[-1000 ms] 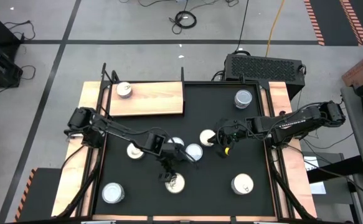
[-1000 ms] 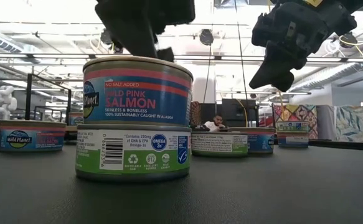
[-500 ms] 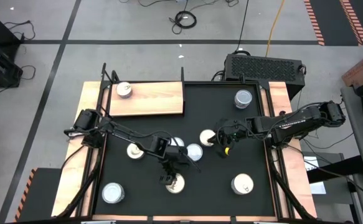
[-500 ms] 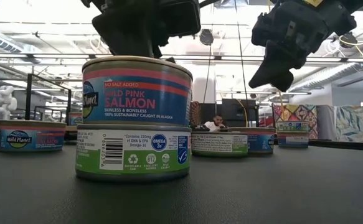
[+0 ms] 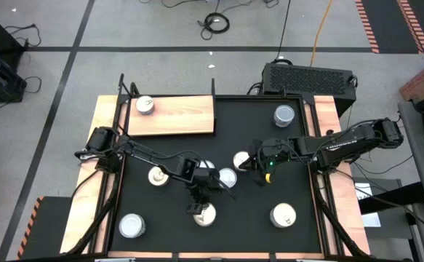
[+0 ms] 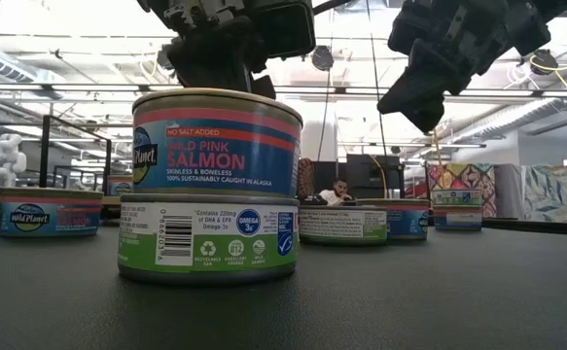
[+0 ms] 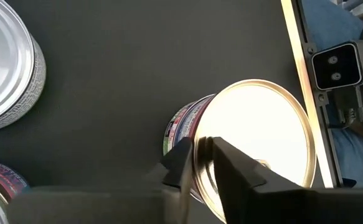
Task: Stack canned seafood by type on shelf
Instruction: Put the blue and pink tuna can on the shelf
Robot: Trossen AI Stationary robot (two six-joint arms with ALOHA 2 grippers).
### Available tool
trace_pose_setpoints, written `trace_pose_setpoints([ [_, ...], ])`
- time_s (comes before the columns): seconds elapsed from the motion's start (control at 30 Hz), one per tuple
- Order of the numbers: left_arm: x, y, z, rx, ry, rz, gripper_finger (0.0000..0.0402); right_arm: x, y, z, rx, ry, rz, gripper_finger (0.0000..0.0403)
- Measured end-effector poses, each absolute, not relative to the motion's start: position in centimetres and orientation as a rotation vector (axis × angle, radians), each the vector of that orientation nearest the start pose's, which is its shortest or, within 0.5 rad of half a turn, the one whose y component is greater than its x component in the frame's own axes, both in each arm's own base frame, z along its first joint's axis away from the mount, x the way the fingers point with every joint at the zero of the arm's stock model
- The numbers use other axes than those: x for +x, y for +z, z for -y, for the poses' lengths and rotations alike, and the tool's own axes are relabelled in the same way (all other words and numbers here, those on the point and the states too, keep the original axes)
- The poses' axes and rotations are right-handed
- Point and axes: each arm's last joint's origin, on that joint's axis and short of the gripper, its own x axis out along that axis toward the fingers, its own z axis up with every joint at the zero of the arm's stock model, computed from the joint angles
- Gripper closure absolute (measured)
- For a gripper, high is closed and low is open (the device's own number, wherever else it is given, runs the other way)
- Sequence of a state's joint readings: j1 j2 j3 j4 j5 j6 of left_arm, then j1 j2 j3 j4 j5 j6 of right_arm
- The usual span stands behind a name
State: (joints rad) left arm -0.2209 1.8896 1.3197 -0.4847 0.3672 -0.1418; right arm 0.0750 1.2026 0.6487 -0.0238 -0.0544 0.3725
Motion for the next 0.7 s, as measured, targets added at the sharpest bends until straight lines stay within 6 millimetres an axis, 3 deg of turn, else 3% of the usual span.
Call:
trace_pose_setpoints([
  [0.23,37.65,19.06,9.53,-0.204,-0.456,-1.102,0.0396,24.48,21.91,-2.18,0.352,0.026,-0.598,0.0403],
  [0.7,37.57,19.27,9.57,-0.211,-0.467,-1.104,0.0400,24.46,21.91,-2.50,0.333,0.045,-0.599,0.0403],
])
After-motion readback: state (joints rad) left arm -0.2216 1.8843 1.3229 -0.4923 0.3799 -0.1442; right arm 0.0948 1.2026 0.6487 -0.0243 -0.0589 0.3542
